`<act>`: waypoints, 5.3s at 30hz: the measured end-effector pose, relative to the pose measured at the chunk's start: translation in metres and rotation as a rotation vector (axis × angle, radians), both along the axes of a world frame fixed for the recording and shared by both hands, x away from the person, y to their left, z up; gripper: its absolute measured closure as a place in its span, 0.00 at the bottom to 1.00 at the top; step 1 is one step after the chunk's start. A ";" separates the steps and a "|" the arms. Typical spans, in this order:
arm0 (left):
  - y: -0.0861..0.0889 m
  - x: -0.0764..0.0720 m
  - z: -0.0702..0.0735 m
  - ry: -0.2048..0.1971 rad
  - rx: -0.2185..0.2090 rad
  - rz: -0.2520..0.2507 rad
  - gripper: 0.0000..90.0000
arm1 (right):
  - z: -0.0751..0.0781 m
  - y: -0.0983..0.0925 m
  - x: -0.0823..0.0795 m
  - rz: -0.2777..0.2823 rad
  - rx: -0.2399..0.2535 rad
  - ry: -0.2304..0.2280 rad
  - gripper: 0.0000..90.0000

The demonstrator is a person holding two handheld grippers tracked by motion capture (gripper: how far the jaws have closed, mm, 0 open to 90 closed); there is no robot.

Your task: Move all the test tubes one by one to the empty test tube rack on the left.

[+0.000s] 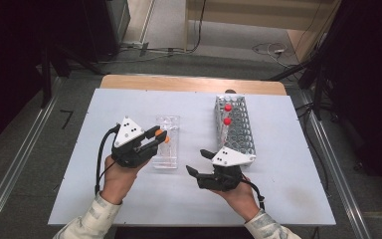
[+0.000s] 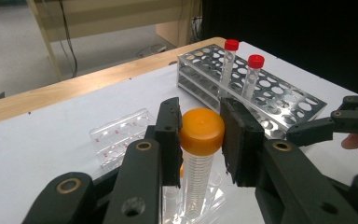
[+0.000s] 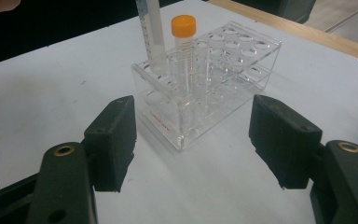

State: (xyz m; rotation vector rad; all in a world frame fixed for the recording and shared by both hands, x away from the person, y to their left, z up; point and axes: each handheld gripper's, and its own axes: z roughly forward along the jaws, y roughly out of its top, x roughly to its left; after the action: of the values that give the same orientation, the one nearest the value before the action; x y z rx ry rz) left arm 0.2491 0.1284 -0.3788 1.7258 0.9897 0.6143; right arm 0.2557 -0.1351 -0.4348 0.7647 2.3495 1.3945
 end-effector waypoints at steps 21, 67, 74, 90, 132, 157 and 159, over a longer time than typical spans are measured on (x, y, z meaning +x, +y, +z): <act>-0.020 0.008 -0.037 0.041 0.105 0.034 0.77 | -0.001 -0.001 0.000 0.001 -0.009 0.000 0.34; -0.015 0.010 -0.035 0.066 -0.008 0.073 0.24 | -0.005 -0.046 0.085 -0.457 -0.075 -0.006 0.38; -0.015 0.010 -0.035 0.068 -0.002 0.073 0.24 | -0.010 -0.042 0.097 -0.492 -0.094 0.047 0.54; -0.016 0.010 -0.036 0.067 0.002 0.075 0.25 | -0.011 -0.040 0.098 -0.493 -0.115 0.035 0.79; -0.030 -0.008 -0.021 0.028 -0.047 -0.032 0.26 | 0.008 -0.002 0.015 -0.167 -0.067 0.028 0.79; -0.056 -0.017 -0.032 0.040 0.027 -0.215 0.75 | -0.001 0.027 -0.007 -0.035 -0.087 0.024 0.79; -0.056 -0.017 -0.032 0.037 0.029 -0.214 0.77 | 0.000 0.028 -0.008 -0.033 -0.086 0.027 0.79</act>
State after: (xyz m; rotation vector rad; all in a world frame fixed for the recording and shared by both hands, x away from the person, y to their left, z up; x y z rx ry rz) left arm 0.2319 0.0725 -0.4108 1.8449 0.8109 0.4619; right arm 0.2478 -0.1072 -0.4352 0.7994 2.3886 1.2691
